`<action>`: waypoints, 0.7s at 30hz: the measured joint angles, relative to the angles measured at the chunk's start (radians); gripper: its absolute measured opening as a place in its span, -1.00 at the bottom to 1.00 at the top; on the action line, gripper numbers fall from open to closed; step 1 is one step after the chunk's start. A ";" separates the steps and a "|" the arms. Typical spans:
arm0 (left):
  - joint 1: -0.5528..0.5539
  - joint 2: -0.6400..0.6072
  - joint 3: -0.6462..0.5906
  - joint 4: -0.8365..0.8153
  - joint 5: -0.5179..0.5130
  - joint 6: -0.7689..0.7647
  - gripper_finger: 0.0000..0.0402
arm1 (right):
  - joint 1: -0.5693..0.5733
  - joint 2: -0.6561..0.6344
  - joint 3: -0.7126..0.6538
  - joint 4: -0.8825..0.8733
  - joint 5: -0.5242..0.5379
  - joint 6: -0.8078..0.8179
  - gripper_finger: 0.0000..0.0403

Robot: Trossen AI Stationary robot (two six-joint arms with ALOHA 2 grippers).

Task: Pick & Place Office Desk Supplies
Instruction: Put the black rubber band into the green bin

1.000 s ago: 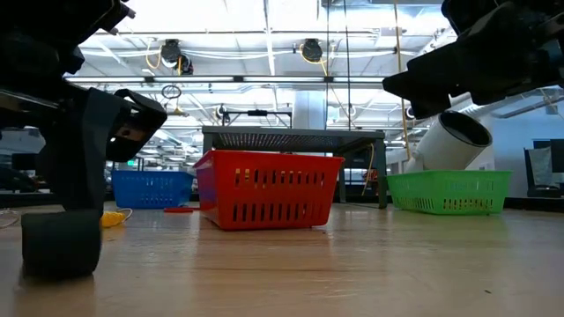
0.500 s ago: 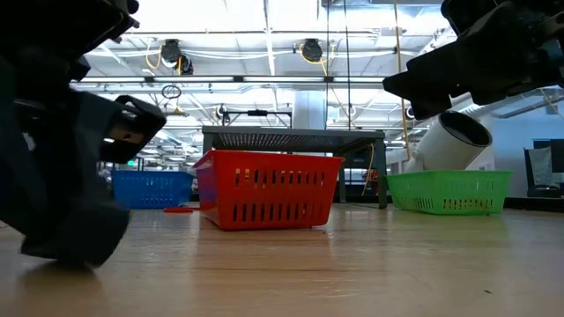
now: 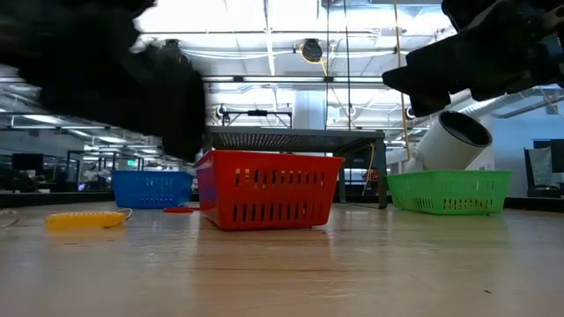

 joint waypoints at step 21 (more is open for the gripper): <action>0.290 -0.002 0.313 -0.028 0.080 0.525 -0.97 | 0.000 0.000 0.000 0.478 0.004 -0.250 -0.25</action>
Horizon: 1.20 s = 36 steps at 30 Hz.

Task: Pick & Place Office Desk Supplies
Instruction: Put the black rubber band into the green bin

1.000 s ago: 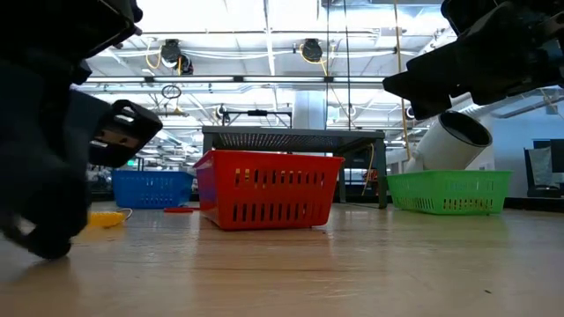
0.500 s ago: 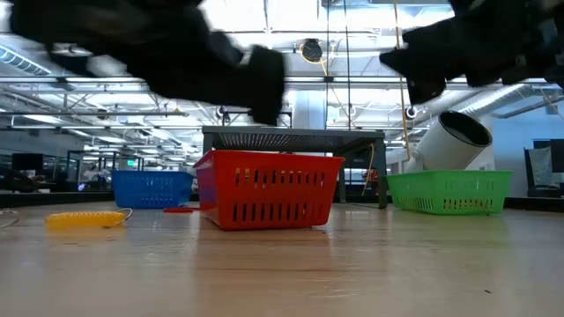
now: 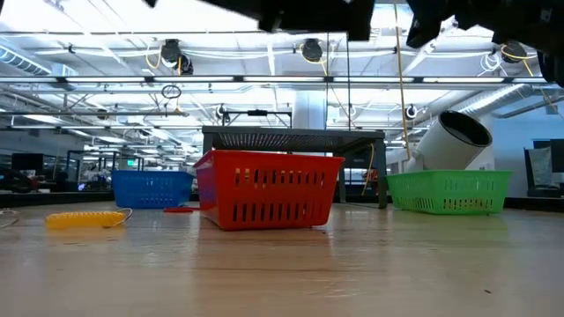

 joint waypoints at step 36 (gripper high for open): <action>0.061 -0.001 0.077 -0.082 0.039 -0.308 -0.98 | -0.029 0.000 0.019 -0.232 0.048 -0.016 -0.30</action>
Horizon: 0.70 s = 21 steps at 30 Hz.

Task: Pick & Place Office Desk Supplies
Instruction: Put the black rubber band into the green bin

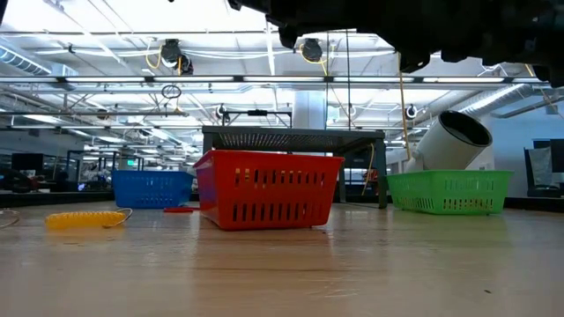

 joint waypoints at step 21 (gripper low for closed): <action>0.006 0.000 0.000 -0.014 -0.007 -0.062 -0.98 | 0.000 -0.001 0.124 -0.150 0.000 0.011 -0.34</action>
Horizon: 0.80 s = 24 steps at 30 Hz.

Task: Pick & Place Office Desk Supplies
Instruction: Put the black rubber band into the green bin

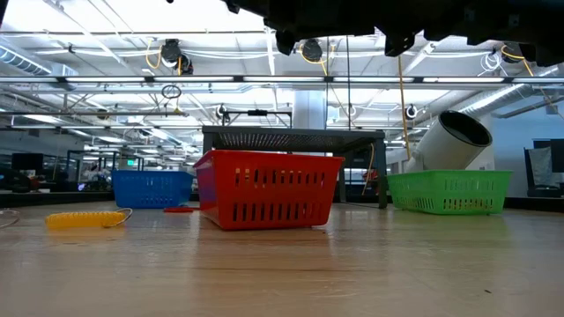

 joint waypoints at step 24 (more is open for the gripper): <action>0.004 0.001 0.000 -0.075 0.001 0.015 -0.70 | 0.005 0.001 0.000 -0.064 0.009 -0.006 -0.99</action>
